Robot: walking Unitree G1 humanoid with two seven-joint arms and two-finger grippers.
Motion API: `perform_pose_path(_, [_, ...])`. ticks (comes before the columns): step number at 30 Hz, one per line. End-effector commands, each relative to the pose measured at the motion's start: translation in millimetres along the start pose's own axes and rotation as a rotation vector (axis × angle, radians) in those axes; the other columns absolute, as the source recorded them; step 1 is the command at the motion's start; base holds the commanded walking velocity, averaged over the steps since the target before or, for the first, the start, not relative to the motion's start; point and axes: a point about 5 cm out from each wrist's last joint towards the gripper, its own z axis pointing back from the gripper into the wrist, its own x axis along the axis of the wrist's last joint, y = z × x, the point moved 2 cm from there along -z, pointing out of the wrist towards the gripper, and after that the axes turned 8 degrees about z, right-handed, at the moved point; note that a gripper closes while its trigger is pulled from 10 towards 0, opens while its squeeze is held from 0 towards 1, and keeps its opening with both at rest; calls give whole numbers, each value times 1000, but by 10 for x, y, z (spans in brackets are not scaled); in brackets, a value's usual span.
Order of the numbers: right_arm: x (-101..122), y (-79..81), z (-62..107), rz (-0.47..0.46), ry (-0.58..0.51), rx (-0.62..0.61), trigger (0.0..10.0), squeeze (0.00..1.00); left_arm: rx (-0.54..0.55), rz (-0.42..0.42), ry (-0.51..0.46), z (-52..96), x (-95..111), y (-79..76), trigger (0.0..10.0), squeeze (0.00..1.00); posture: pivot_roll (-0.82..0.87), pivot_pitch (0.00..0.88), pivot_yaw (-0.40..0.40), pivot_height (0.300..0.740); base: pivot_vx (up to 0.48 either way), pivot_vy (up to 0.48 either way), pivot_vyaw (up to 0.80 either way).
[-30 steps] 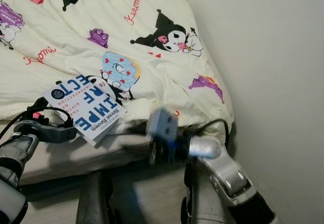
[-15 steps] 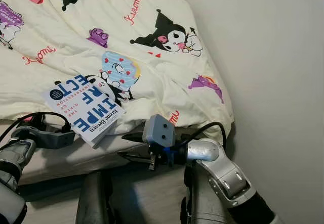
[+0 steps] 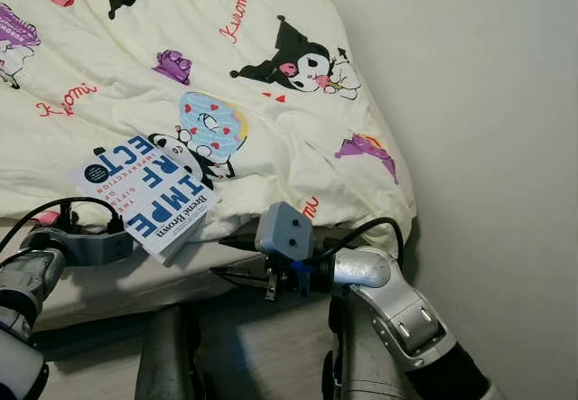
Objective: Clean up the room
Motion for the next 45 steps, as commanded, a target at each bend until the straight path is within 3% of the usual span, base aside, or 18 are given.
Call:
perform_pose_path(1, [-28,29,-1,-5,-5,1,10000,0,-119,29,-1,76,-17,-284,0,0,8,397,-36,546,0,0,0])
perform_pose_path(9, [-28,41,-10,-12,-10,-3,10000,0,-274,128,-76,196,38,-523,0,0,19,391,-31,546,0,0,0])
perform_pose_path(18, [-26,37,-15,-14,-17,-5,10000,0,-367,166,-151,303,79,-528,0,0,26,389,-25,546,0,0,0])
perform_pose_path(22, [-20,29,-17,-15,-22,-6,10000,0,-466,192,-179,427,106,-564,0,0,31,385,-19,546,0,0,0])
perform_pose_path(24, [-19,29,-13,-17,-25,-6,10000,0,-571,216,-198,593,136,-610,0,0,34,385,-16,546,0,0,0])
perform_pose_path(31, [-20,34,-11,-19,-26,-6,10000,0,-626,226,-202,695,155,-633,0,0,36,384,-15,546,0,0,0])
perform_pose_path(32, [-21,39,-13,-20,-28,-4,10000,0,-685,229,-200,789,170,-668,0,0,39,385,-15,546,0,0,0])
perform_pose_path(33, [-21,39,-13,-20,-28,-4,10000,0,-685,229,-200,789,170,-668,0,0,39,385,-15,546,0,0,0])
perform_pose_path(34, [-22,43,-16,-21,-29,-2,10000,0,-758,226,-193,906,181,-709,0,0,40,383,-14,546,0,0,0])
perform_pose_path(36, [-22,43,-16,-21,-29,-2,10000,0,-758,226,-193,906,181,-709,0,0,40,383,-14,546,0,0,0])
perform_pose_path(37, [-20,45,-19,-21,-31,0,10000,0,-831,211,-185,1023,186,-748,0,0,40,385,-15,546,0,0,0])
perform_pose_path(39, [-20,45,-19,-21,-31,0,10000,0,-831,211,-185,1023,186,-748,0,0,40,385,-15,546,0,0,0])
perform_pose_path(40, [-19,46,-22,-22,-32,1,10000,0,-889,202,-174,1133,195,-773,0,0,41,385,-14,546,0,0,0])
perform_pose_path(41, [-19,46,-22,-22,-32,1,10000,0,-889,202,-174,1133,195,-773,0,0,41,385,-14,546,0,0,0])
perform_pose_path(43, [-17,47,-25,-23,-34,5,10000,0,-1018,180,-151,1374,209,-846,0,0,41,385,-13,546,0,0,0])
perform_pose_path(44, [-17,47,-25,-23,-34,5,10000,0,-1018,180,-151,1374,209,-846,0,0,41,385,-13,546,0,0,0])
perform_pose_path(45, [-18,47,-23,-23,-34,6,10000,0,-1068,171,-132,1475,204,-884,0,0,41,385,-12,546,0,0,0])
